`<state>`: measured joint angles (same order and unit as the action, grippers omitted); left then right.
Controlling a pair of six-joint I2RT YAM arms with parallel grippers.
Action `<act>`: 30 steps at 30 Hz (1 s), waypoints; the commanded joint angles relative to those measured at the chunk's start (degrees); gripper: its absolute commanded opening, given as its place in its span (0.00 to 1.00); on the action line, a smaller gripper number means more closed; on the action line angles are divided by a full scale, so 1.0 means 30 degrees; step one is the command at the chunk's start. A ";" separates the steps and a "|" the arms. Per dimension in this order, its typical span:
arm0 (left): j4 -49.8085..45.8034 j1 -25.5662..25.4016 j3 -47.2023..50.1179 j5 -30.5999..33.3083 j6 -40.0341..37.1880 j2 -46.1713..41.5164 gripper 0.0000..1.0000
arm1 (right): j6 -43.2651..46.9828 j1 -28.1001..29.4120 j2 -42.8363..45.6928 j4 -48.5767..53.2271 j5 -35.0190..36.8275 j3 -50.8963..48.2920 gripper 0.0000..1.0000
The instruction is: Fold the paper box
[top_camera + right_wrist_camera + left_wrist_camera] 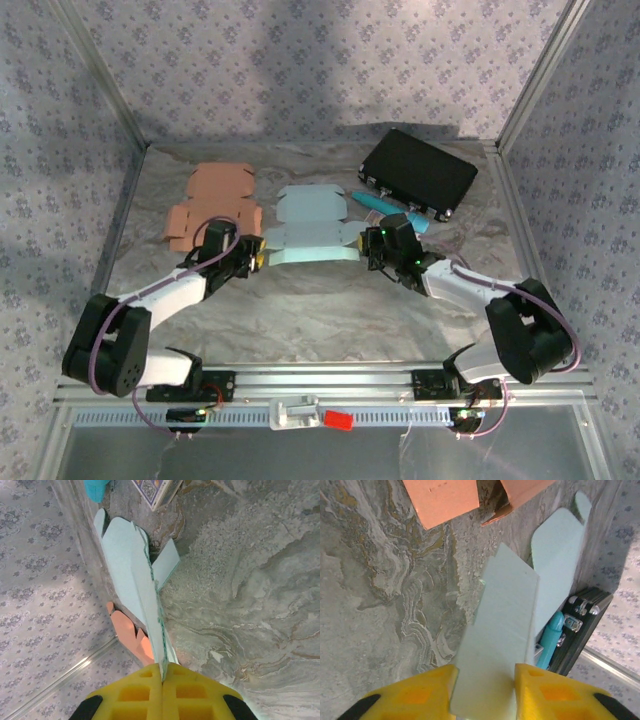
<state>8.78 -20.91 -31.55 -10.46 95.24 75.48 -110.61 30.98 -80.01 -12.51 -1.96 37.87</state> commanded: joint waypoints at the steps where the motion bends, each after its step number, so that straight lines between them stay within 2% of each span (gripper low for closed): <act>1: -0.0222 0.0113 -0.0234 0.0482 0.0042 -0.0703 0.27 | -0.0180 -0.0079 0.0616 0.0772 -0.0274 0.0249 0.00; 4: -0.0486 0.0164 -0.0333 0.0516 0.0027 -0.0829 0.17 | -0.0177 -0.0140 0.0767 0.0860 -0.0331 0.0247 0.00; 7: -0.0535 0.0143 -0.0460 0.0330 0.0276 -0.0786 0.02 | -0.0093 -0.0184 0.0880 0.0919 -0.0431 0.0328 0.00; 10: -0.0824 0.0128 -0.0768 0.0447 0.0938 -0.1000 0.00 | 0.0739 -0.0300 0.1105 0.1675 -0.0828 0.0851 0.01; 12: -0.1246 0.0086 -0.1138 0.0731 0.1793 -0.1252 0.00 | 0.1566 -0.0268 0.1704 0.3010 -0.1010 0.1382 0.22; 15: -0.1468 -0.0103 -0.1648 0.0998 0.3028 -0.1374 0.00 | 0.2692 0.0279 0.3336 0.5315 -0.0209 0.1895 0.47; 17: -0.1728 -0.0332 -0.2049 0.1228 0.3787 -0.1372 0.00 | 0.2945 0.1088 0.4859 0.6747 0.0914 0.1763 0.60; 19: -0.1834 -0.0616 -0.2243 0.1488 0.4440 -0.1346 0.00 | 0.2750 0.2086 0.6082 0.6463 0.2193 0.0969 0.66; 22: -0.1580 -0.1068 -0.2357 0.1881 0.5125 -0.1313 0.00 | 0.1603 0.4287 0.7039 0.5078 0.4304 -0.0267 0.72; 25: -0.1695 -0.1336 -0.2578 0.1981 0.5317 -0.1257 0.00 | 0.0875 0.6167 0.5892 0.2020 0.5600 -0.0993 0.73; 30: -0.1665 -0.1526 -0.2813 0.1930 0.5430 -0.1081 0.00 | 0.1462 0.6775 0.3005 -0.1617 0.5754 -0.0550 0.70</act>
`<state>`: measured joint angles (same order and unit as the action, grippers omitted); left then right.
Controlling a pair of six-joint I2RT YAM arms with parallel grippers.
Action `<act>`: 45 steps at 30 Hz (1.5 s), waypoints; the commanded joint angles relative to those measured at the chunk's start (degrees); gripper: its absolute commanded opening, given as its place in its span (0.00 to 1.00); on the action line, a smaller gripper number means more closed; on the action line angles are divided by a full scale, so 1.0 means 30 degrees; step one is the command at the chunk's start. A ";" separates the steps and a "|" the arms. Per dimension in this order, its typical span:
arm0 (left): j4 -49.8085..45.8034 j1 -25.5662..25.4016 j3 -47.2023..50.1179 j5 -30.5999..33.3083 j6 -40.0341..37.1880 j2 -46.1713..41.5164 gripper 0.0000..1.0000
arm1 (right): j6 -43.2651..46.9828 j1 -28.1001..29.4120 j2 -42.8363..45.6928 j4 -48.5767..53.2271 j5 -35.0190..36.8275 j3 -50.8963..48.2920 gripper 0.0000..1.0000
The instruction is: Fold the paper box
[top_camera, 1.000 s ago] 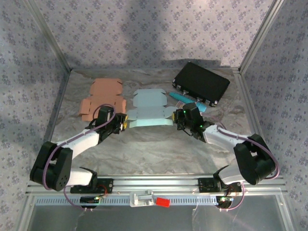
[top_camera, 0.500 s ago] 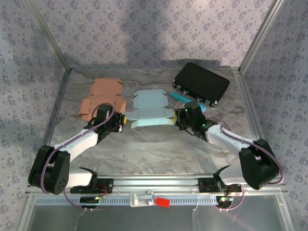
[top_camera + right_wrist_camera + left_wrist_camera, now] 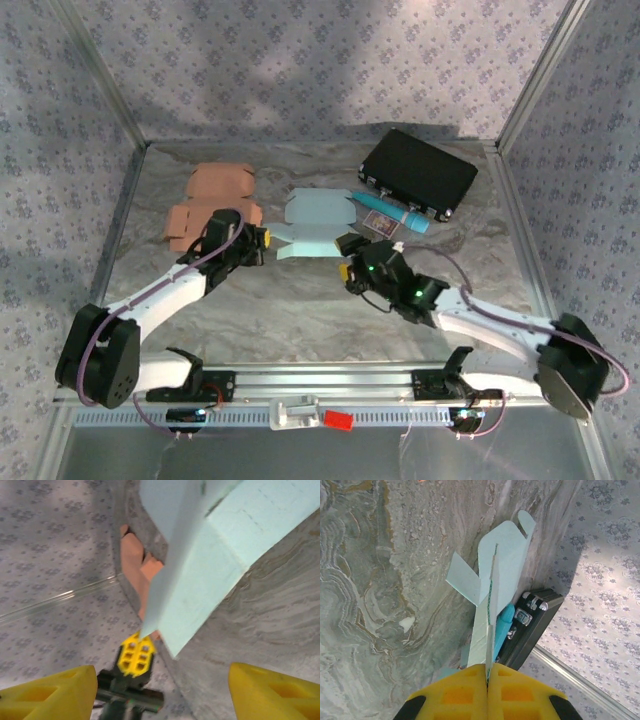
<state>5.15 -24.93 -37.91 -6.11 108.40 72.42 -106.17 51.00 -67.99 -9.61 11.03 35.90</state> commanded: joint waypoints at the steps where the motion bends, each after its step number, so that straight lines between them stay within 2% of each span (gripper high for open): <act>1: -0.0427 -0.0216 -0.0667 0.0478 0.1087 -0.0088 0.00 | 0.0014 0.0108 -0.1280 -0.2730 0.1376 0.0167 0.70; 5: -0.0341 -0.0297 -0.0649 0.0485 0.1132 -0.0118 0.00 | -0.0169 0.0224 -0.2658 -0.4007 0.1493 0.0074 0.67; 12: -0.0449 -0.0333 -0.0547 0.0513 0.1187 -0.0322 0.00 | -0.0206 0.0225 -0.4522 -0.5473 0.1163 0.0530 0.57; 22: -0.0777 -0.0333 -0.0446 0.0479 0.1132 -0.0612 0.00 | 0.0347 -0.0202 -0.5613 -0.6356 0.0741 0.1270 0.43; 28: -0.0749 -0.0333 -0.0473 0.0484 0.1162 -0.0557 0.00 | 0.0379 -0.0258 -0.5684 -0.6242 0.0375 0.1480 0.32; 34: -0.0970 -0.0333 -0.0660 0.0483 0.1104 -0.0542 0.00 | 0.0350 -0.0749 -0.5651 -0.6193 0.0075 0.1501 0.14; 39: -0.1108 -0.0333 -0.0629 0.0476 0.1074 -0.0561 0.00 | 0.0899 -0.1018 -0.5478 -0.5461 -0.0562 0.2403 0.08; 41: -0.1143 -0.0333 -0.0742 0.0442 0.0933 -0.0630 0.00 | 0.1081 -0.1243 -0.5248 -0.4869 -0.0840 0.2734 0.00; 42: -0.1308 -0.0319 -0.0893 0.0454 0.0692 -0.0713 0.06 | 0.1114 -0.1382 -0.5077 -0.4295 -0.1033 0.2965 0.00; 45: -0.2667 -0.0224 -0.2010 0.0463 -0.0795 -0.1116 0.47 | 0.1551 -0.2013 -0.4473 -0.2473 -0.1803 0.3876 0.00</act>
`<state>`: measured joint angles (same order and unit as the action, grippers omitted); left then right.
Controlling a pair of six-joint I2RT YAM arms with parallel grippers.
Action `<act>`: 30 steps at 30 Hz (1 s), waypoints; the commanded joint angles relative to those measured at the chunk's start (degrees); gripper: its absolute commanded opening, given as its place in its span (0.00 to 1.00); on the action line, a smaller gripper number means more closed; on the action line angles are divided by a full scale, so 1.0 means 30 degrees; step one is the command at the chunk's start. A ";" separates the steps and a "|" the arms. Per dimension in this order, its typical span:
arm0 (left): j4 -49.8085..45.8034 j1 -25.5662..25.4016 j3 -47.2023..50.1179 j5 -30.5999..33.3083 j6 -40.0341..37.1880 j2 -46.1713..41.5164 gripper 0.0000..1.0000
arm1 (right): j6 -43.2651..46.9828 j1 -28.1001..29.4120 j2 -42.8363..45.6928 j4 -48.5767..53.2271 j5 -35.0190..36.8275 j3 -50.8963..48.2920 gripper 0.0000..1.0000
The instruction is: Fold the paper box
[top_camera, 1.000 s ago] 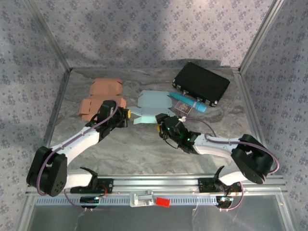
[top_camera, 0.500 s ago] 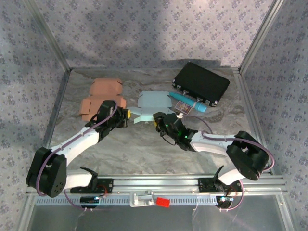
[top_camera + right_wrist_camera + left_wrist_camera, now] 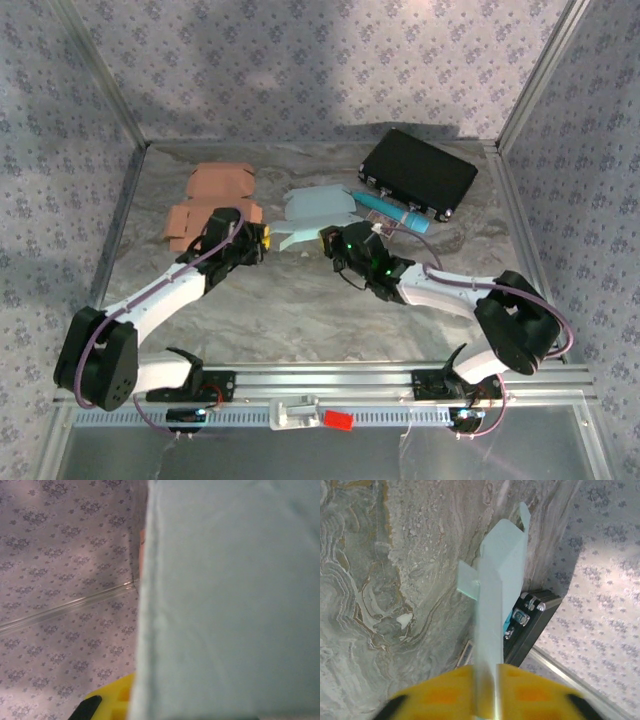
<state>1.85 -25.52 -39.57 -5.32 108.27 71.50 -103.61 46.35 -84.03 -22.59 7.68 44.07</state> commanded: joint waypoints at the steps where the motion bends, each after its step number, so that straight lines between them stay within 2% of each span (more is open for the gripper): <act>1: -0.2378 0.0088 -0.2137 0.0163 -0.1523 -0.0964 0.59 | 0.0893 -0.0750 0.1057 0.2483 -0.1014 0.1562 0.00; 3: -0.4713 0.0278 -0.3789 0.0159 -0.3196 -0.1201 0.71 | 0.1579 -0.1322 0.1462 0.3943 -0.1761 0.2650 0.00; 6: -0.8247 0.0631 -0.6617 0.0485 -0.6183 -0.1349 0.76 | 0.3054 -0.2081 0.2039 0.6785 -0.2635 0.4886 0.00; 9: -1.0524 0.0909 -0.8644 0.0966 -0.8285 -0.1505 0.77 | 0.3983 -0.2788 0.2316 1.0139 -0.3800 0.7447 0.00; 13: -1.1788 0.1287 -1.0207 0.1167 -1.0072 -0.1674 0.77 | 0.4369 -0.3181 0.2515 1.3884 -0.4815 1.0376 0.00; 17: -1.2755 0.1754 -1.1148 0.0764 -1.1392 -0.1513 0.77 | 0.3563 -0.2816 0.3303 1.6927 -0.4537 1.1648 0.00; 21: -1.3243 0.2155 -1.1259 -0.0069 -1.1727 -0.1456 0.76 | 0.1451 -0.1812 0.4334 2.1509 -0.3341 1.2532 0.00; 26: -1.3461 0.2236 -1.1683 -0.1835 -1.2281 -0.0504 0.68 | -0.0583 -0.1521 0.3781 2.0811 -0.3407 1.1266 0.00; 30: -1.3450 0.1716 -1.3025 -0.3013 -1.3023 0.0498 0.64 | -0.0159 -0.2841 0.1365 1.8557 -0.5514 1.1112 0.00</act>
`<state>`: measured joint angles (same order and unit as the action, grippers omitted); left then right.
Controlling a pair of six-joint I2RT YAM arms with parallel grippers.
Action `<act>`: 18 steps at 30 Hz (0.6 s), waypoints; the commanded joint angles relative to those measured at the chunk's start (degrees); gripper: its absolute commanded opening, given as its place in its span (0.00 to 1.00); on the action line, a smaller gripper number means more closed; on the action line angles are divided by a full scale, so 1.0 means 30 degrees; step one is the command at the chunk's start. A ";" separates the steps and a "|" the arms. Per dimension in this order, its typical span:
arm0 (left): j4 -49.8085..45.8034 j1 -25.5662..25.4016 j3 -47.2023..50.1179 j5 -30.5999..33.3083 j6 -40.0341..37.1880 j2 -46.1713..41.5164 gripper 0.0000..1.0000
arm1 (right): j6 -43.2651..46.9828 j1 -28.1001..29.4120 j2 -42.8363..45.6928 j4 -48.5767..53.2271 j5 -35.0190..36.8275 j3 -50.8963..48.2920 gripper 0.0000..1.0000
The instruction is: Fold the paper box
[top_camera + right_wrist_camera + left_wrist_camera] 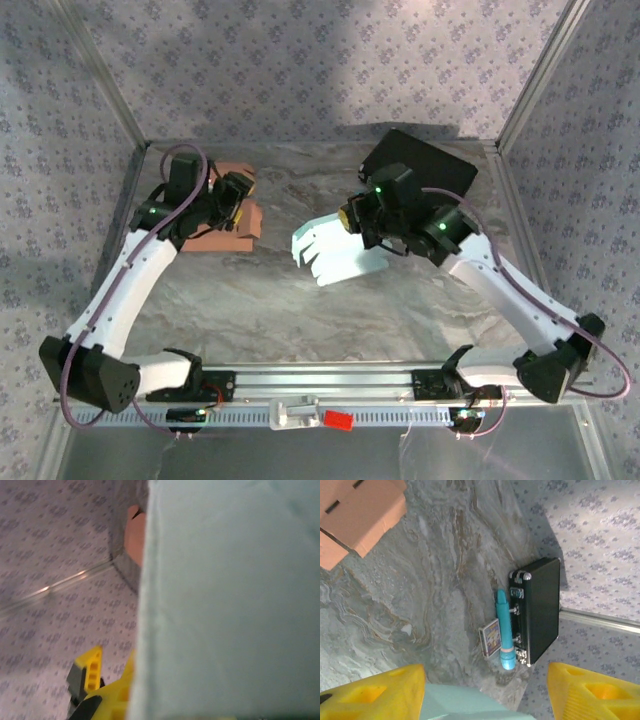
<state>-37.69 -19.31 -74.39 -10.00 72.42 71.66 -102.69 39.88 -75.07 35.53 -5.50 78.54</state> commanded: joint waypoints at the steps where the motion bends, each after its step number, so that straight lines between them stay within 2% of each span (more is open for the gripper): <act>1: -0.0690 -0.0643 -0.1958 -0.1608 -0.1304 0.0812 0.64 | -0.0645 -0.0914 -0.2223 -0.1621 -0.1630 -0.0531 0.00; 4: -0.1263 -0.1618 -0.3100 -0.1898 -0.1495 0.1717 0.64 | -0.0840 -0.1264 -0.3646 -0.2865 -0.2143 -0.0561 0.00; 8: -0.0954 -0.2559 -0.2675 -0.2145 -0.1098 0.2536 0.64 | -0.0917 -0.1451 -0.4976 -0.3961 -0.2807 -0.0681 0.00; 18: 0.0113 -0.2901 -0.1151 -0.2379 -0.0917 0.4034 0.63 | -0.0897 -0.1490 -0.6059 -0.5320 -0.3454 -0.1584 0.00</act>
<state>-38.79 -27.77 -78.72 -15.90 69.89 82.98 -104.62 35.70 -92.27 21.71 -14.66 75.29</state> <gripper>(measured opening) 0.631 0.054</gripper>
